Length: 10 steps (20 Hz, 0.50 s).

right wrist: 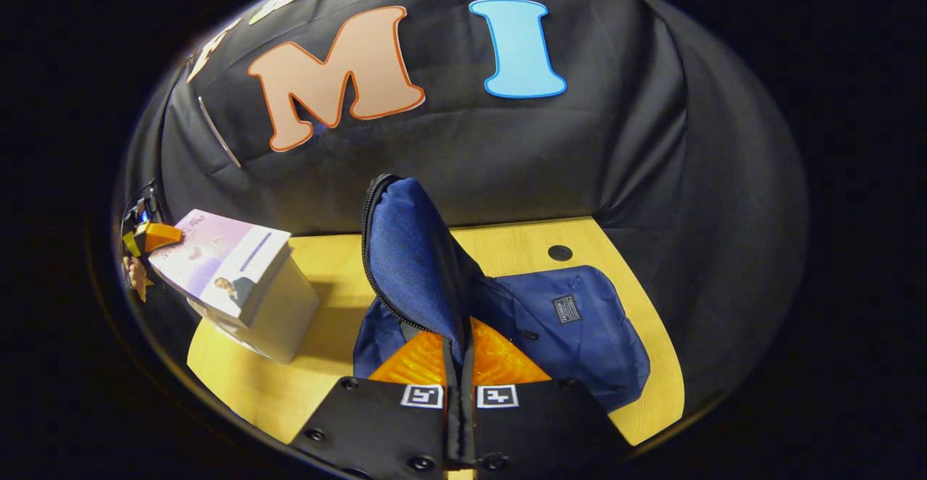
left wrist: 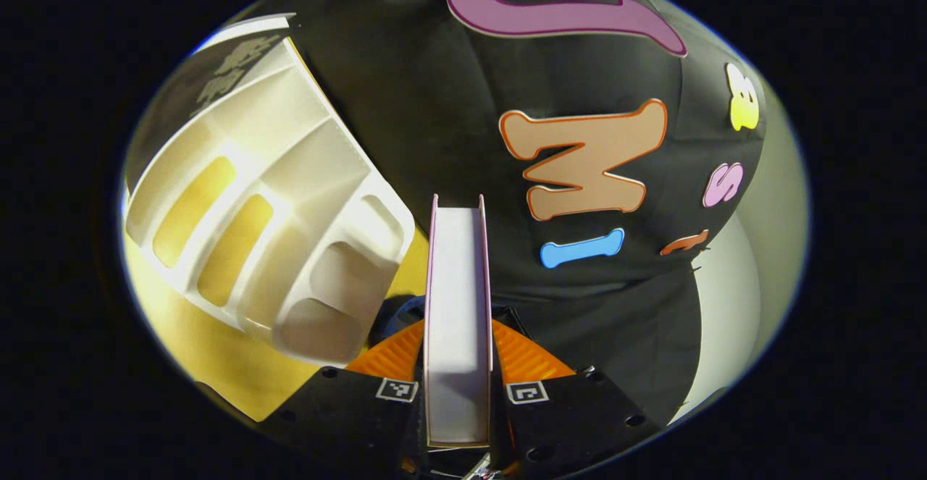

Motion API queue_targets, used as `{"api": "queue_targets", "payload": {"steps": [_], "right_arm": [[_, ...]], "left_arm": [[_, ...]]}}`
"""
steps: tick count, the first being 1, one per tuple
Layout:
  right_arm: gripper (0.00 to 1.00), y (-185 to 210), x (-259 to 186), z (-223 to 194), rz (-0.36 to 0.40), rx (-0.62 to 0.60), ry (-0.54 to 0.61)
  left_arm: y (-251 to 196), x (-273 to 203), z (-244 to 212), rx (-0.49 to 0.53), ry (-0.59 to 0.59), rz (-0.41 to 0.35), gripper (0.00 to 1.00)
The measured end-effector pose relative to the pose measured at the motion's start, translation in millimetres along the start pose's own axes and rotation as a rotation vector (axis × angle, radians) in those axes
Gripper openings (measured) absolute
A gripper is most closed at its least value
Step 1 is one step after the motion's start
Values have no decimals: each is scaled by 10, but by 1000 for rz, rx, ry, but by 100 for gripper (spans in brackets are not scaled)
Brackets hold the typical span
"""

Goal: Open the schoolbag, grab two books from the bookshelf and put them into the schoolbag.

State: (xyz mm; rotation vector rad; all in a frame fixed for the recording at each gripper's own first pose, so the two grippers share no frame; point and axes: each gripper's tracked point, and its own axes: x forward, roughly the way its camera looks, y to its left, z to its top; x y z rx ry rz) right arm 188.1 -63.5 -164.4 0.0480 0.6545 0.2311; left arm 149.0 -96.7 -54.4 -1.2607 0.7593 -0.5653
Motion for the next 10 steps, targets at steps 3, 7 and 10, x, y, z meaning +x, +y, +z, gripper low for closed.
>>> {"api": "queue_targets", "payload": {"steps": [3, 7, 10], "right_arm": [[4, -4, 1, 8, 4, -2, -11], [4, 4, 0, -27, 16, 5, -16], [4, 1, -16, -20, 16, 7, -32]], "left_arm": [[63, 338, -244, 10, 48, 28, 30], [135, 777, -539, 9, 89, 47, 30], [233, 1107, -749, 11, 123, 70, 30]]}}
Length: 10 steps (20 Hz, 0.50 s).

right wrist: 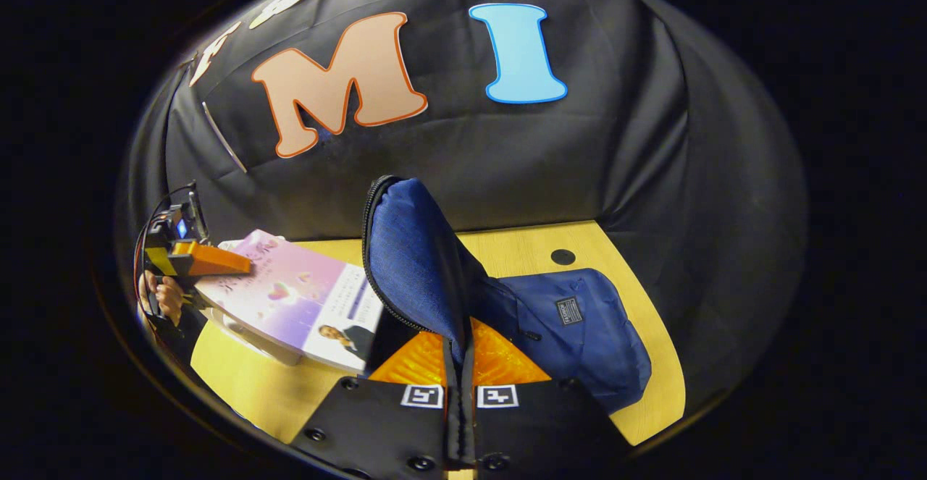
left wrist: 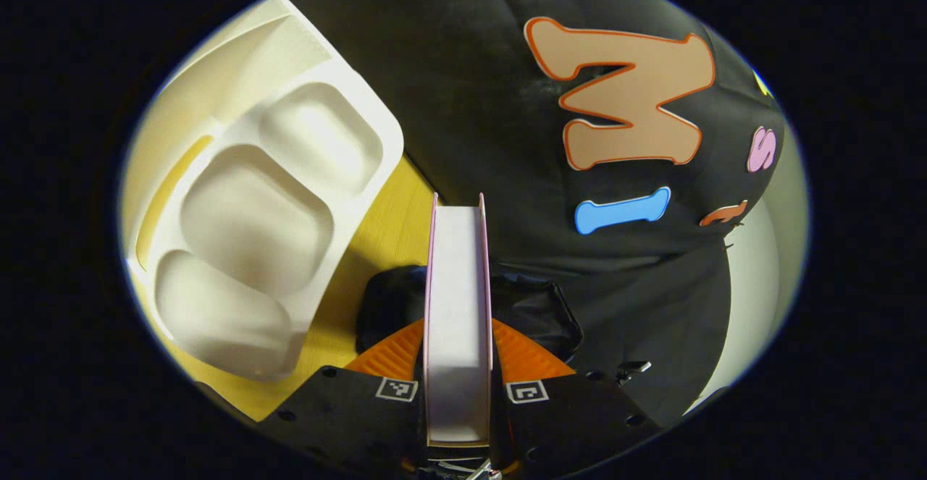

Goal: Open the schoolbag, grab two books from the bookshelf and put them into the schoolbag.

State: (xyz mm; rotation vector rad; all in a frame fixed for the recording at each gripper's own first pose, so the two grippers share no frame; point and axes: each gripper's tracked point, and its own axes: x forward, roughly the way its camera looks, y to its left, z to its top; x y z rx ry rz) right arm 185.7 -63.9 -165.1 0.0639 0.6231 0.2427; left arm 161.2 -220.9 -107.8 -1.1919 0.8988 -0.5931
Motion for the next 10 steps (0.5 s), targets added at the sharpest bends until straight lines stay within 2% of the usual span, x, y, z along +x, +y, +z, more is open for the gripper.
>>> {"api": "queue_targets", "payload": {"steps": [2, 10], "right_arm": [[0, 2, -22, 4, 1, 8, -7], [0, 24, -98, 8, 25, -16, -23]], "left_arm": [[-19, 224, -110, 9, 23, -1, 30], [57, 989, -543, -27, 78, 8, 31]]}}
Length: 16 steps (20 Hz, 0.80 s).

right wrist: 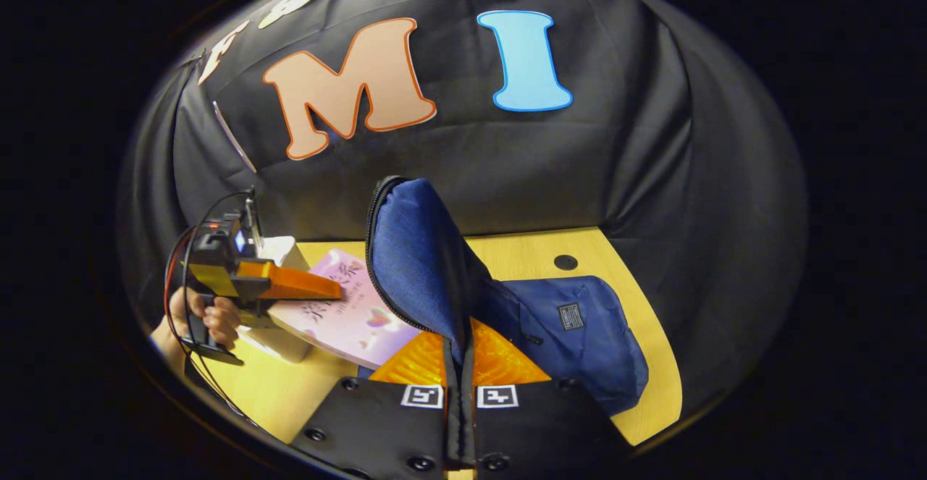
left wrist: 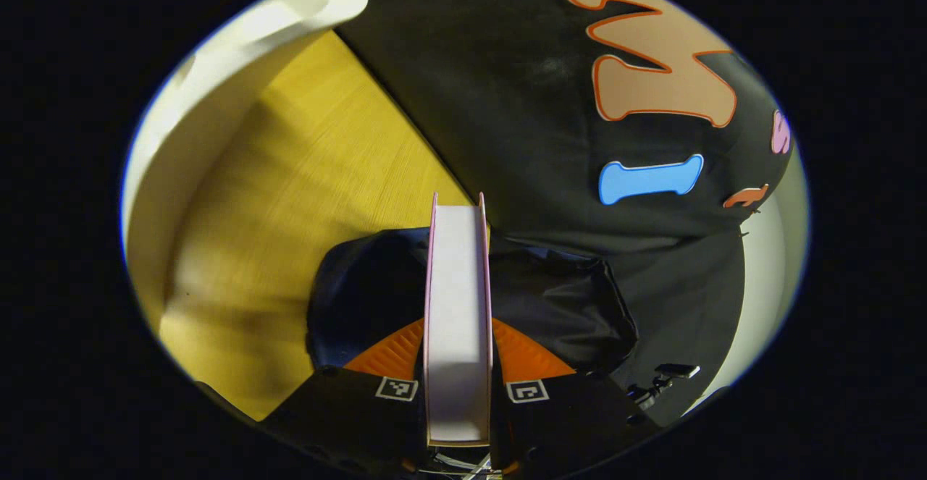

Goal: Open the schoolbag, grab two books from the bookshelf and put them into the schoolbag.

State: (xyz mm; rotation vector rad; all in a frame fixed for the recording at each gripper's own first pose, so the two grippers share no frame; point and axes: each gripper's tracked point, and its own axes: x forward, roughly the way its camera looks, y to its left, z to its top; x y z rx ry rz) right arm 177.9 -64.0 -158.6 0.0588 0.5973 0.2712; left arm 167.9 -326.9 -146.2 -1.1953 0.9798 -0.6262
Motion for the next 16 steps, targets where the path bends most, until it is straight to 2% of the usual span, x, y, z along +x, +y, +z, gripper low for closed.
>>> {"api": "queue_targets", "payload": {"steps": [2, 3, 7, 8, 14, 15, 16], "right_arm": [[0, -6, -3, 2, 4, 3, -3], [3, -4, -8, 5, 7, 7, -4], [0, -2, -7, 14, 16, 9, -9], [3, -8, -5, 13, 19, 10, -10], [3, -11, -14, 29, 40, 13, -16], [7, -15, -6, 46, 43, 16, -17], [4, -11, -2, 56, 47, 19, -18]], "left_arm": [[45, 136, -97, -20, 11, 6, 32], [40, 223, -147, -23, 16, 4, 30], [49, 485, -348, -81, 43, -26, 30], [83, 524, -379, -93, 35, -31, 30], [190, 767, -570, -177, -10, -84, 30], [179, 805, -606, -188, -9, -92, 30], [194, 825, -650, -194, -3, -97, 30]]}}
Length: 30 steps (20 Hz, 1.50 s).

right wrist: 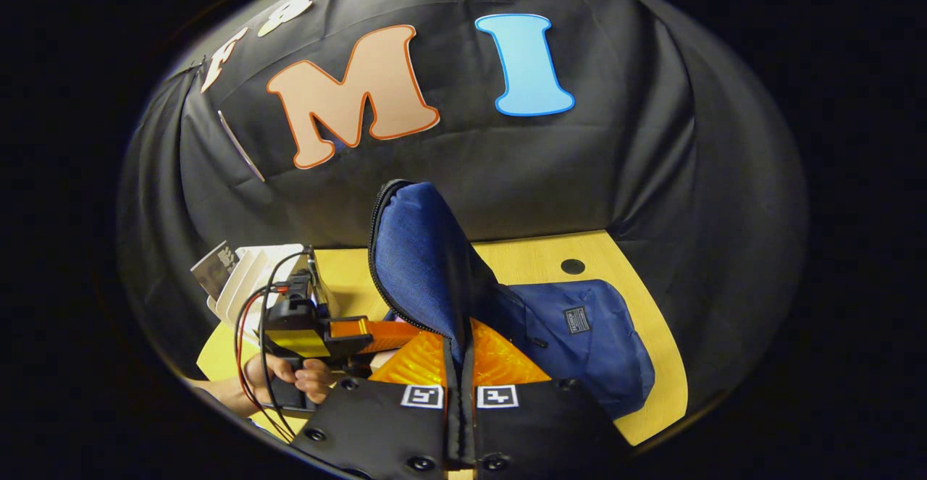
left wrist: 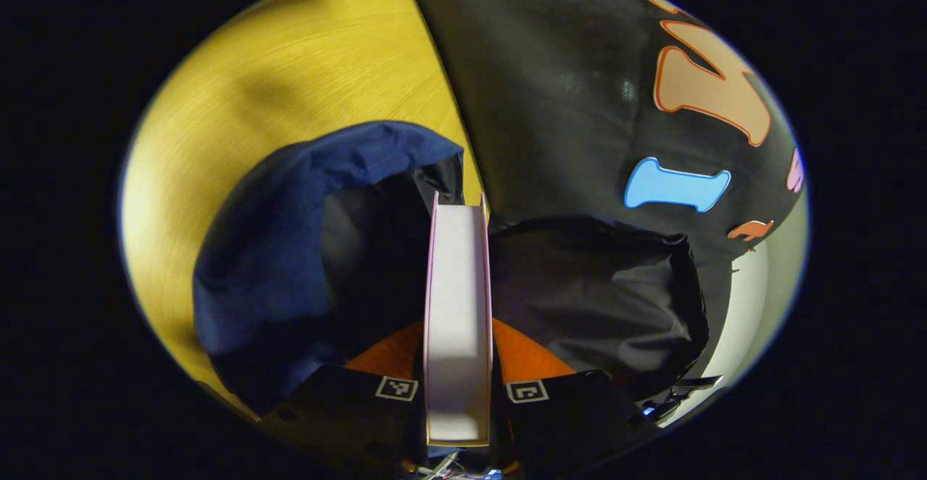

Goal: Open the schoolbag, grab two books from the bookshelf and put them into the schoolbag.

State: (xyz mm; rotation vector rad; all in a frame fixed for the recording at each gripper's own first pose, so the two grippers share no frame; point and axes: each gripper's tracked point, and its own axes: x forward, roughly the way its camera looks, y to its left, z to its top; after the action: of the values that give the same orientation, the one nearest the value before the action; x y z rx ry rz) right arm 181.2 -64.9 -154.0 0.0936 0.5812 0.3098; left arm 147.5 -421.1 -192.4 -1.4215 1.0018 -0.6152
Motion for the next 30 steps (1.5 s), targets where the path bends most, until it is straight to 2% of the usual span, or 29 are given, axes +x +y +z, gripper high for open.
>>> {"api": "queue_targets", "payload": {"steps": [1, 2, 3, 4, 7, 9, 10, 12, 13, 15, 16, 17, 19, 20, 22, 23, 24, 25, 26, 27, 30], "right_arm": [[7, -4, 5, -1, 1, 1, 0], [7, -4, 4, -7, 3, 0, 1], [4, -13, 0, 3, 1, -2, 1], [7, -5, -6, -5, 2, -4, 5], [4, 2, -7, 3, 4, -2, 6], [7, -4, 2, -5, 1, -2, 8], [4, -1, 2, -11, 1, -2, 10], [4, -3, 4, -13, 0, -5, 13], [7, 4, 10, -5, -1, -5, 12], [0, 3, 4, -5, -2, -5, 14], [0, -5, 9, -14, -4, -8, 15], [0, -3, 5, -12, -5, -10, 17], [0, -5, 15, -4, -11, -11, 11], [0, -2, 12, -12, -11, -12, 11], [4, -1, 15, -27, -13, -19, 14], [5, 7, 13, -24, -12, -19, 15], [6, 10, 17, -28, -13, -19, 16], [7, 7, 19, -24, -14, -22, 16], [4, 8, 16, -32, -16, -25, 17], [0, 15, 22, -24, -18, -31, 18], [0, 27, 19, -4, -23, -49, 21]], "left_arm": [[21, 43, -34, -10, -1, -6, 30], [36, 70, -66, -19, -1, -10, 32], [69, 91, -98, -34, 1, -8, 30], [90, 93, -116, -54, 3, -1, 30], [137, 97, -142, -80, 7, 0, 28], [142, 114, -141, -67, 4, 11, 30], [147, 106, -131, -62, -1, 16, 31], [154, 103, -137, -61, 2, 25, 32], [147, 114, -138, -59, 1, 28, 31], [156, 113, -127, -42, -6, 37, 32], [155, 93, -128, -30, -6, 40, 33], [271, 74, -124, -10, -22, 96, 33], [399, 85, -73, 11, -25, 174, 57], [410, 73, -57, 20, -28, 193, 60], [427, 13, -32, 75, -40, 230, 68], [466, -17, -15, 136, -43, 280, 68], [527, -64, 13, 214, -49, 342, 78], [520, -120, 49, 281, -49, 383, 81], [489, -175, 65, 325, -41, 401, 75], [440, -258, 96, 359, -36, 410, 76], [389, -468, 246, 481, -56, 457, 79]]}}
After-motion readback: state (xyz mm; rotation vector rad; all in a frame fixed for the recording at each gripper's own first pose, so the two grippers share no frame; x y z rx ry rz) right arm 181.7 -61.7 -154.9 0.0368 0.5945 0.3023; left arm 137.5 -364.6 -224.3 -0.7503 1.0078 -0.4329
